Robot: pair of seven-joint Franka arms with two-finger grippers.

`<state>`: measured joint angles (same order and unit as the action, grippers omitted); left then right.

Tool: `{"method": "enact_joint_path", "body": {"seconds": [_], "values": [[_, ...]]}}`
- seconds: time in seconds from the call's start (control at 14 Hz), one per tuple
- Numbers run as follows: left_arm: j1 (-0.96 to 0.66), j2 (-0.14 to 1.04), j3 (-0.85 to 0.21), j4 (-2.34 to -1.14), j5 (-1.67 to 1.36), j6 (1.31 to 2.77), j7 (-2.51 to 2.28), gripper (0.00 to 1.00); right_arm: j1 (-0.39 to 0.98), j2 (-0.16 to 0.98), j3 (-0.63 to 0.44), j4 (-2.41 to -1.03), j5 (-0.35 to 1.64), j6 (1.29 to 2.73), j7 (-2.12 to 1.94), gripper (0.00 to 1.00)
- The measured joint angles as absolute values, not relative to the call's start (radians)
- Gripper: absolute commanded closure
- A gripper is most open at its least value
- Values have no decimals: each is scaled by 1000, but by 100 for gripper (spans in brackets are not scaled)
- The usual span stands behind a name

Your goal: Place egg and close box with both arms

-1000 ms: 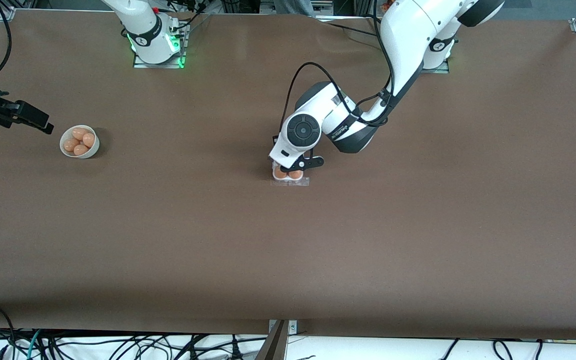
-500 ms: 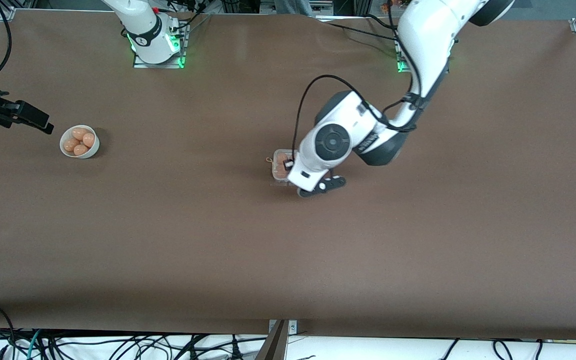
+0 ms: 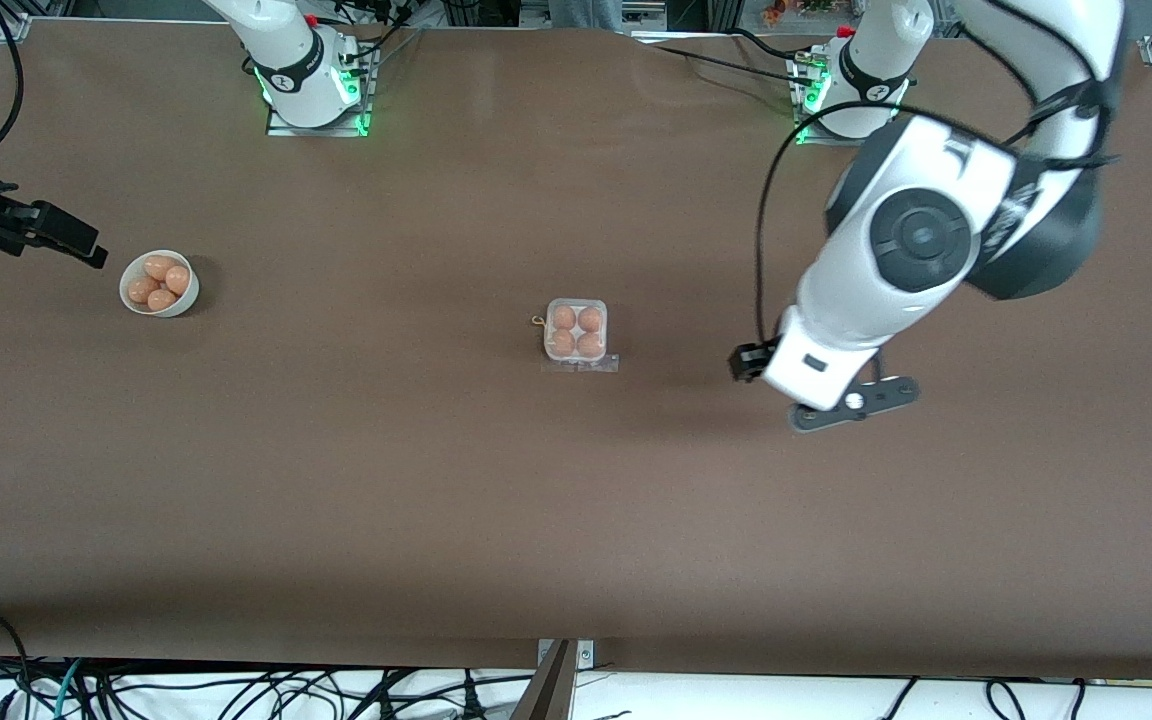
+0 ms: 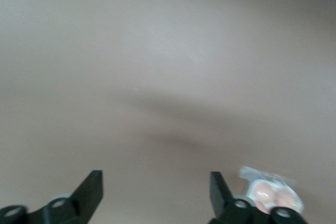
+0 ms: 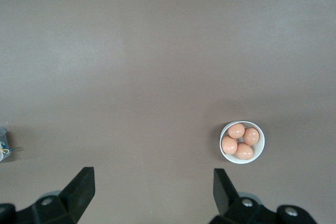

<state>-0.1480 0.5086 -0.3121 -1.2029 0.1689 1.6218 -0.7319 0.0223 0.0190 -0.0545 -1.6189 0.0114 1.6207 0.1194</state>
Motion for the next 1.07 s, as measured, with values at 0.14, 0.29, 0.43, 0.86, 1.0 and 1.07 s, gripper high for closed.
{"method": "enact_joint_path", "body": {"seconds": [0.14, 0.29, 0.43, 0.86, 1.0, 1.07], "values": [[-108, 482, -312, -1203, 192, 1598, -714, 0, 22, 19, -55, -1619, 11, 1621, 119, 0], [-50, 461, -313, -1203, 192, 1562, -654, 0, 22, 19, -55, -1619, 11, 1621, 119, 0], [-1, 443, -312, -1203, 192, 1527, -559, 0, 22, 19, -55, -1619, 11, 1621, 119, 0], [44, 324, -168, -1217, 170, 1506, -222, 0, 22, 19, -55, -1619, 11, 1621, 119, 0], [41, 274, -79, -1246, 114, 1506, -121, 0, 22, 19, -55, -1619, 11, 1621, 119, 0], [39, 253, -49, -1266, 98, 1506, -80, 0, 22, 19, -55, -1619, 11, 1621, 119, 0]]}}
